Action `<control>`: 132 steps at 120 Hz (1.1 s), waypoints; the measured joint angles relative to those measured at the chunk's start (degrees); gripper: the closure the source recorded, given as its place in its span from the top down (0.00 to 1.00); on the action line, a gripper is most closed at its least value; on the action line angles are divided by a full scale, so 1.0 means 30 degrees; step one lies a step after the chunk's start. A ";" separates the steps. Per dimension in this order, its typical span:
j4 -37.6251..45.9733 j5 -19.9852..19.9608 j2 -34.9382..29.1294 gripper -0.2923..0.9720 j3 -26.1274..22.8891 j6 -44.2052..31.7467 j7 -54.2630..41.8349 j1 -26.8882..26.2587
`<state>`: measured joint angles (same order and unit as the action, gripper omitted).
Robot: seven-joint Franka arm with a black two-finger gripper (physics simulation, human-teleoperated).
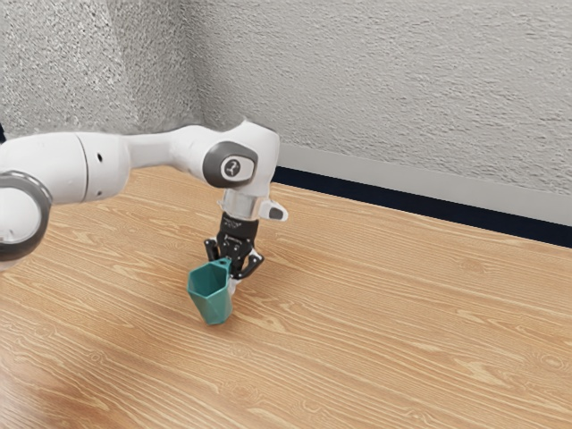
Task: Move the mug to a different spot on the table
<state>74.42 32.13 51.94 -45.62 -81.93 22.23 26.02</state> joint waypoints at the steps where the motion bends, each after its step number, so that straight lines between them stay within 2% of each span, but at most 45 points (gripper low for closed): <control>1: -0.0002 -0.0002 0.0010 0.18 0.0004 -0.0002 -0.0016 0.0000; 22: -0.0007 -0.0087 0.0162 0.21 0.0029 -0.0029 -0.0307 -0.0001; 72: -0.0290 -0.0415 0.0184 0.59 -0.0275 -0.0635 -0.0695 -0.0320; 104: -0.0555 -0.0723 -0.0524 0.70 -0.0048 -0.3081 -0.0113 -0.0635; 112: -0.0564 -0.1262 -0.1766 0.72 0.1231 -0.4187 0.0041 -0.1379; 124: 0.0553 -0.4656 -0.5886 0.73 0.5595 -0.5479 -0.0114 -0.3342; 132: 0.2580 -0.6429 -0.9320 0.73 0.7017 -0.6033 -0.0461 -0.4022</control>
<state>82.16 12.84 23.98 -24.57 -100.03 20.85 13.96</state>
